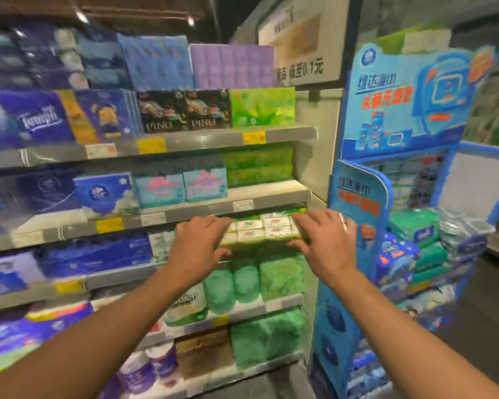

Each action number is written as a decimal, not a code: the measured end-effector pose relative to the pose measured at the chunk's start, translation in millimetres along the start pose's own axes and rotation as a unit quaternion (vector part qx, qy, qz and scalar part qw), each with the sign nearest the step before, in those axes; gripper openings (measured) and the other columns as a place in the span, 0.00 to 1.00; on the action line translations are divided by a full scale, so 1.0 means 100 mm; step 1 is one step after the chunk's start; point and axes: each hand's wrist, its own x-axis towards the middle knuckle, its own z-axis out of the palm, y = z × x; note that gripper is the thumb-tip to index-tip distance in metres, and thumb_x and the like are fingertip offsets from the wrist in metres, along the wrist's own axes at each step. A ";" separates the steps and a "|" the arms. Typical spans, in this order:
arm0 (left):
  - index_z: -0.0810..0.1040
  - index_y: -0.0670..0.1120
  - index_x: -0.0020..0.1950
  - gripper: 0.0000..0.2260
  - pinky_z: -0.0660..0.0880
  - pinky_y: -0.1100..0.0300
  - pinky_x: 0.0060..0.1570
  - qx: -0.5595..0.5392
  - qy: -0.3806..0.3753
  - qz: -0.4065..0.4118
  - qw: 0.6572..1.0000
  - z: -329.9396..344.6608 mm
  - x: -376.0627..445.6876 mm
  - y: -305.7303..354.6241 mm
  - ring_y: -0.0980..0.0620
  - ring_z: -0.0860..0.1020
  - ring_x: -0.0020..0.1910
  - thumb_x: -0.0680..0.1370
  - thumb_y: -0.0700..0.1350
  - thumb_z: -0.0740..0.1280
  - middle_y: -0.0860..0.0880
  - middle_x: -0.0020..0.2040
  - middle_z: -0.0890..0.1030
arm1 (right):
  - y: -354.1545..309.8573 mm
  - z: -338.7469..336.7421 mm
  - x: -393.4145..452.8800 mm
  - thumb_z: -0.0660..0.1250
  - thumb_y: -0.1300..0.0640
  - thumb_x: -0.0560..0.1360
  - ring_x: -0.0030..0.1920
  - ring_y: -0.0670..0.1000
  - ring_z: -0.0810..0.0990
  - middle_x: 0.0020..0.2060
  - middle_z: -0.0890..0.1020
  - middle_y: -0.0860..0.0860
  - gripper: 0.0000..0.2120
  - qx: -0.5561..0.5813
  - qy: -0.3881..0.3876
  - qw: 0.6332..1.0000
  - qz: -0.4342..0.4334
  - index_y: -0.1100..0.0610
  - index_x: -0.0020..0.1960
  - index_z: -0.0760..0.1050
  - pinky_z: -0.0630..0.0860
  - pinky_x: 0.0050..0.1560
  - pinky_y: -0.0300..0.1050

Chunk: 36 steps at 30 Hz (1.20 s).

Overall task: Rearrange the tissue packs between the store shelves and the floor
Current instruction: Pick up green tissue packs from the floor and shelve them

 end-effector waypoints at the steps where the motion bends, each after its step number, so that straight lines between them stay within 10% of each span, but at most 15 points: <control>1: 0.70 0.56 0.70 0.30 0.66 0.50 0.56 -0.002 0.001 0.000 1.000 0.02 0.07 -0.11 0.47 0.73 0.61 0.70 0.56 0.73 0.53 0.65 0.76 | -0.04 0.11 0.11 0.73 0.37 0.64 0.58 0.51 0.73 0.54 0.78 0.42 0.25 -0.001 0.008 1.000 -0.004 0.41 0.59 0.75 0.65 0.53 0.54; 19: 0.75 0.49 0.61 0.21 0.68 0.53 0.53 0.008 0.050 0.001 0.999 1.45 2.84 -0.58 0.45 0.75 0.57 0.70 0.37 0.69 0.50 0.58 0.79 | 1.17 2.11 2.54 0.72 0.44 0.70 0.64 0.54 0.71 0.60 0.76 0.48 0.22 -0.001 -0.011 1.000 0.012 0.46 0.63 0.74 0.65 0.61 0.61; 36: 0.69 0.48 0.65 0.20 0.76 0.47 0.53 0.054 -0.119 -0.130 0.983 2.78 3.96 -1.26 0.37 0.75 0.58 0.74 0.39 0.61 0.42 0.61 0.75 | 1.36 3.84 3.62 0.67 0.42 0.75 0.59 0.61 0.77 0.54 0.82 0.57 0.16 -0.034 -0.168 0.985 0.022 0.50 0.57 0.79 0.64 0.66 0.66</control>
